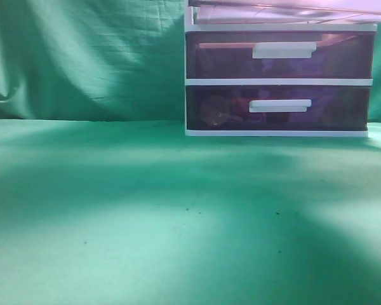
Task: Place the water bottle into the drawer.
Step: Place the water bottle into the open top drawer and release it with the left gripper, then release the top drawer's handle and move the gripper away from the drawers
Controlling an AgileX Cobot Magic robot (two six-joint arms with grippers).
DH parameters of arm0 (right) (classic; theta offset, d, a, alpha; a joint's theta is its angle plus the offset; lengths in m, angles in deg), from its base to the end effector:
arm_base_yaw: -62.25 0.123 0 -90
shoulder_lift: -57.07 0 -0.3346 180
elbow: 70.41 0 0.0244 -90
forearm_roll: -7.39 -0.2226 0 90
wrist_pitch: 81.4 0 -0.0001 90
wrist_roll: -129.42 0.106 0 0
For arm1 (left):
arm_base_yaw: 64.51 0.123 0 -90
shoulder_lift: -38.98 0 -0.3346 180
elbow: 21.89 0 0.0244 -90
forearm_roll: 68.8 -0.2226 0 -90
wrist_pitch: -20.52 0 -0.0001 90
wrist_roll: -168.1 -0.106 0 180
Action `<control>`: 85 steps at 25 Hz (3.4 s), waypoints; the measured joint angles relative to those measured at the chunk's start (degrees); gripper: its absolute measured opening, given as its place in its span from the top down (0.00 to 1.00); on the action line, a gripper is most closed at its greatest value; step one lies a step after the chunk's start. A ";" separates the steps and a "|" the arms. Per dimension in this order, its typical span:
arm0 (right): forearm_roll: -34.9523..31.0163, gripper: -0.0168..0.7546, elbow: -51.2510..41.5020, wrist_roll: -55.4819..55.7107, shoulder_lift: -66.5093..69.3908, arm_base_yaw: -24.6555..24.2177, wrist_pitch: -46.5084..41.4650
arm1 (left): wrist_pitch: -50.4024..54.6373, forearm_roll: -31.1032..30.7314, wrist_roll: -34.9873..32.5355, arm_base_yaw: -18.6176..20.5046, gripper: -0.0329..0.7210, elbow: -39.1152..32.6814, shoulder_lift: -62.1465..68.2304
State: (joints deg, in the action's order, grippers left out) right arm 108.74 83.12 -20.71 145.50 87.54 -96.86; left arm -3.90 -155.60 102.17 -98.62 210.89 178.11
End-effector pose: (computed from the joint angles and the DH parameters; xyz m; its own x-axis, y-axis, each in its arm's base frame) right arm 0.2813 0.1022 0.3479 0.0791 -0.9773 -0.1964 -0.3789 0.1527 -0.9128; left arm 0.4473 -0.3557 0.3890 -0.3289 -0.2866 -0.8998 0.7885 0.4410 -0.4287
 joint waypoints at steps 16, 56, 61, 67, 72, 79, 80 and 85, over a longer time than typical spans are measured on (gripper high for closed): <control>0.00 0.88 -0.21 0.00 -0.13 0.00 0.25 | 3.97 21.50 5.72 -0.55 0.32 0.14 0.96; -0.24 0.88 1.93 -2.57 0.12 0.00 0.63 | -46.96 -16.81 5.85 18.78 0.96 15.94 -4.33; -0.58 0.88 6.95 -2.94 1.58 0.00 2.69 | -47.75 -16.81 5.85 18.30 0.96 15.94 -5.96; -2.85 0.88 12.92 -9.88 7.08 0.27 2.03 | -47.96 -16.81 5.85 18.19 0.96 15.94 -6.06; -3.26 0.88 19.53 -10.36 13.01 -1.85 1.65 | -47.96 -16.81 5.85 17.83 0.96 15.94 -6.06; -2.80 0.88 28.34 -11.64 19.75 -6.10 6.56 | -47.96 -16.81 5.85 17.61 0.96 15.94 -6.06; -2.58 0.88 29.04 -11.76 20.21 -6.88 8.33 | -47.96 -16.81 5.85 17.48 0.96 15.94 -6.06; -0.85 0.88 31.48 -13.56 21.44 -12.44 20.04 | -47.96 -16.81 5.85 16.98 0.96 15.94 -6.06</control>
State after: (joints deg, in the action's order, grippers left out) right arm 107.89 114.61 -34.28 166.95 75.10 -76.83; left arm -51.87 -172.41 108.03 -81.64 226.83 172.04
